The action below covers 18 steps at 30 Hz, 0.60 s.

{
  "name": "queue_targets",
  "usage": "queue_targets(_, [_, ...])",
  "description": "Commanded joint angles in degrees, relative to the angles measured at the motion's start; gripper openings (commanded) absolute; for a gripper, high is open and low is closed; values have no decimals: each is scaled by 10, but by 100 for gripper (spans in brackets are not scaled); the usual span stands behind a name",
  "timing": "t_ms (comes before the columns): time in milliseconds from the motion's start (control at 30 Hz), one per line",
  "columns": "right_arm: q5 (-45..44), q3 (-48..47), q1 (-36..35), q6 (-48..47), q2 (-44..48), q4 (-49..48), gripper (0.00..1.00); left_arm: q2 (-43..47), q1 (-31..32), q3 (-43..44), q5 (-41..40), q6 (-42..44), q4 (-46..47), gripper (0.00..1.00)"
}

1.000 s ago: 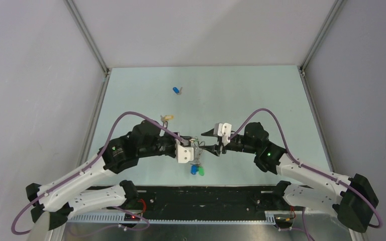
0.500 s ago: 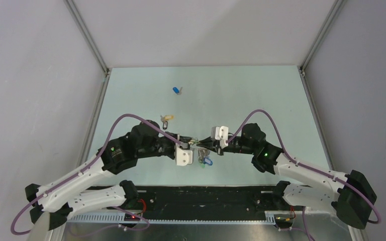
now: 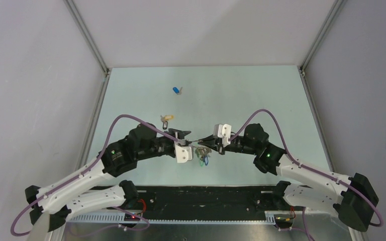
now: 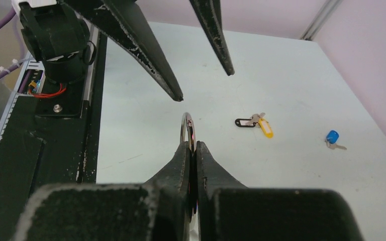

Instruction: Remove the keys from the keyring

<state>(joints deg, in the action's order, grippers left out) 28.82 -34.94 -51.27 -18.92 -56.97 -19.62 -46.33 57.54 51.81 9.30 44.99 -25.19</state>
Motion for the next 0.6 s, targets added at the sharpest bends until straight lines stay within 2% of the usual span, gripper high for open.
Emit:
queue_targets(0, [-26,-7,-2,20,25,-43,0,5,3,-6,-5,-39,33,43])
queue_targets(200, [-81,-7,-2,36,48,-44,0,7,3,-26,-66,-118,69,43])
queue_targets(400, [-93,-7,-1,37,73,-42,0,31,1,-97,-133,-214,173,50])
queue_targets(567, [-101,-7,0,37,92,-42,0,49,-16,-176,-100,-262,284,50])
